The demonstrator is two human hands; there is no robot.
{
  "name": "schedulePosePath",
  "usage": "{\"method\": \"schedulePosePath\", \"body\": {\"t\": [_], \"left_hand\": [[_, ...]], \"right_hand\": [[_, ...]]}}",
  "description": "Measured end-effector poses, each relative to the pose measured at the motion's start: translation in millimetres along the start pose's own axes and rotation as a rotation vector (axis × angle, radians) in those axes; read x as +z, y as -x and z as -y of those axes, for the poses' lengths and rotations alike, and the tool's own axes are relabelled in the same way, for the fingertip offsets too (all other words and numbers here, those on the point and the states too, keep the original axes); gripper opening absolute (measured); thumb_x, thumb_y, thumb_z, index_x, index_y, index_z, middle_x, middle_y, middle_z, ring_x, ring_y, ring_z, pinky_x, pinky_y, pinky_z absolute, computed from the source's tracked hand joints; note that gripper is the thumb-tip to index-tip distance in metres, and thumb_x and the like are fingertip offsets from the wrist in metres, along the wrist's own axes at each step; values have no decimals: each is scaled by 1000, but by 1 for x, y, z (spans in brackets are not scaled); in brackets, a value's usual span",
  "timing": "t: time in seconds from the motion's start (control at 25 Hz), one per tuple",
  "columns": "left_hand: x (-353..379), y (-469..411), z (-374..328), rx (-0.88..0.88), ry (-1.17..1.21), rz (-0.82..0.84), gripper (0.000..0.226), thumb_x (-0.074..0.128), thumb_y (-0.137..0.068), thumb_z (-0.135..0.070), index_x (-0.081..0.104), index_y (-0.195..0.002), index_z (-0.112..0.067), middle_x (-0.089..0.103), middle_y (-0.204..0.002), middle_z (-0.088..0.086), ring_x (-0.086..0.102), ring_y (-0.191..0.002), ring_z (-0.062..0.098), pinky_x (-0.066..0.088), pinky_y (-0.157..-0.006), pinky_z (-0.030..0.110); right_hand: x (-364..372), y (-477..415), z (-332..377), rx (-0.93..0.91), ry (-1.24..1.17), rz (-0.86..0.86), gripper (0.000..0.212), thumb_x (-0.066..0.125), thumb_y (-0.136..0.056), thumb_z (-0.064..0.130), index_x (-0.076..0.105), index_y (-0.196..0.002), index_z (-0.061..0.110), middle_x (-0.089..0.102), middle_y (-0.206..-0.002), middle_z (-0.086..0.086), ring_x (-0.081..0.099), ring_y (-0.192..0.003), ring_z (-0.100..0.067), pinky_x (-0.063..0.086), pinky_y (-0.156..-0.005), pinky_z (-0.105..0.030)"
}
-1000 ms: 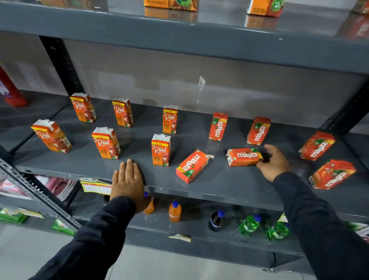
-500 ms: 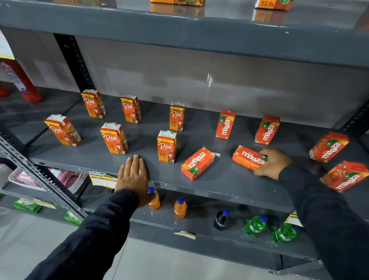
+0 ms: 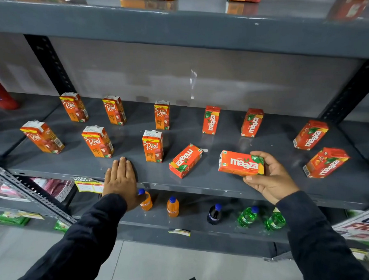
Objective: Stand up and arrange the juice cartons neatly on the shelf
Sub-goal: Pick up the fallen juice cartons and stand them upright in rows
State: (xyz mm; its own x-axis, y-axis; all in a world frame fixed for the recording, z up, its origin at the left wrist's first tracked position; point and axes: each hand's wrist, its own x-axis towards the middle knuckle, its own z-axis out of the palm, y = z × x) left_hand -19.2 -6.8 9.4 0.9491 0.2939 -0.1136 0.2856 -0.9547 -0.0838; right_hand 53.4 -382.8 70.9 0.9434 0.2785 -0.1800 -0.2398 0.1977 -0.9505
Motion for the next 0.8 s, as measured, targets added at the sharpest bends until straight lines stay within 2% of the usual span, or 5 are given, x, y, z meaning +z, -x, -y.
{"method": "schedulePosePath", "body": {"t": [0.2, 0.36, 0.52, 0.64, 0.8], "left_hand": [[0, 0, 0, -6, -3, 6, 122, 61, -73, -70, -8, -148, -3, -8, -159, 15, -8, -146, 34, 4, -120, 47], [1, 1, -1, -3, -18, -10, 122, 60, -72, -71, -7, -147, -2, -7, -160, 15, -7, -146, 34, 5, -120, 47], [1, 0, -1, -3, -30, -10, 122, 60, -73, -71, -7, -147, -1, -7, -159, 16, -7, -146, 35, 6, -120, 47], [1, 1, 0, 1, -19, -20, 122, 62, -72, -70, -5, -148, -1, -5, -159, 16, -5, -146, 35, 6, -119, 48], [1, 1, -2, -12, -4, -27, 122, 62, -72, -69, -6, -148, -2, -5, -160, 15, -6, -146, 33, 5, -119, 46]], "right_hand": [[5, 7, -5, 39, -242, 21, 52, 54, -67, -13, 56, -109, 18, 66, -92, -4, 69, -77, -16, 57, -61, -24], [9, 7, -16, 96, -323, -138, 34, 46, -84, -9, 59, -98, 20, 67, -81, -4, 67, -67, -16, 55, -54, -26], [11, 6, -23, 158, -519, -235, 14, 46, -88, 1, 55, -90, 11, 66, -88, -10, 67, -82, -25, 60, -63, -38], [6, -1, -21, 32, -149, -245, 36, 52, -82, -15, 58, -99, 17, 64, -95, -9, 71, -76, -18, 59, -65, -33], [-18, -19, 15, -227, 591, -301, 63, 62, -78, -13, 52, -129, 22, 63, -110, 0, 62, -99, -13, 49, -89, -30]]}}
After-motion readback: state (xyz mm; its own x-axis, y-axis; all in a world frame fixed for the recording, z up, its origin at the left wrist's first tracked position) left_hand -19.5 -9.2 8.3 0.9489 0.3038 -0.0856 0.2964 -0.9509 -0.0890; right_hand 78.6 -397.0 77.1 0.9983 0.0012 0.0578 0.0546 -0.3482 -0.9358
